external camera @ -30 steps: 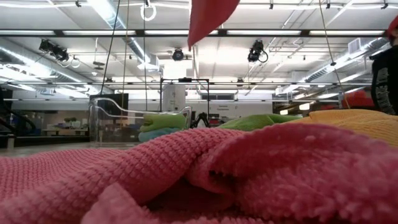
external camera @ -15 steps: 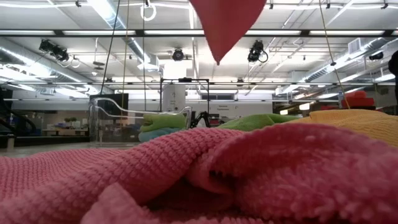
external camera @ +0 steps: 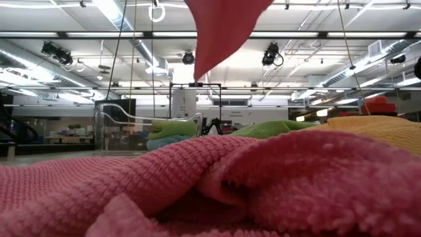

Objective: Fold microfiber towels
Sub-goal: Fold the left pink microfiber towel

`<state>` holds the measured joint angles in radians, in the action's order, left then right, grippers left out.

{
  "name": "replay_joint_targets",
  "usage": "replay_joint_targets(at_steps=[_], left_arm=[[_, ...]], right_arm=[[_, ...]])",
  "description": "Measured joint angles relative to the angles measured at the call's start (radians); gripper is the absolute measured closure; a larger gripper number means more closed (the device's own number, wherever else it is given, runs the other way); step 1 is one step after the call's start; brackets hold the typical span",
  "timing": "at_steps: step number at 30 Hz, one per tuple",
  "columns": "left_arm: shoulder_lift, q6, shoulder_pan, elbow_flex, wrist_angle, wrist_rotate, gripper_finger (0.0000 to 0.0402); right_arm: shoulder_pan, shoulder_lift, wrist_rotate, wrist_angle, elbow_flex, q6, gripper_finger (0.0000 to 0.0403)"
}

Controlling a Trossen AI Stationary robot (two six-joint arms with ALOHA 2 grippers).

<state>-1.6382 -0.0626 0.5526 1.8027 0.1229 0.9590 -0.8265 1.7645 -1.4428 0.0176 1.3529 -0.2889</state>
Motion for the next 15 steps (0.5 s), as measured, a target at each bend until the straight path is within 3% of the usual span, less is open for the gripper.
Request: replay_joint_targets(at_steps=[8, 15], left_arm=[[0.000, 0.107, -0.006, 0.000, 0.215, 0.001, 0.0395], [-0.004, 0.324, -0.014, -0.012, 0.469, -0.004, 0.0372]], right_arm=[[-0.008, 0.000, 0.067, -0.237, 0.000, 0.238, 0.0314], [0.019, 0.000, 0.211, -0.489, -0.001, 0.534, 0.0357]])
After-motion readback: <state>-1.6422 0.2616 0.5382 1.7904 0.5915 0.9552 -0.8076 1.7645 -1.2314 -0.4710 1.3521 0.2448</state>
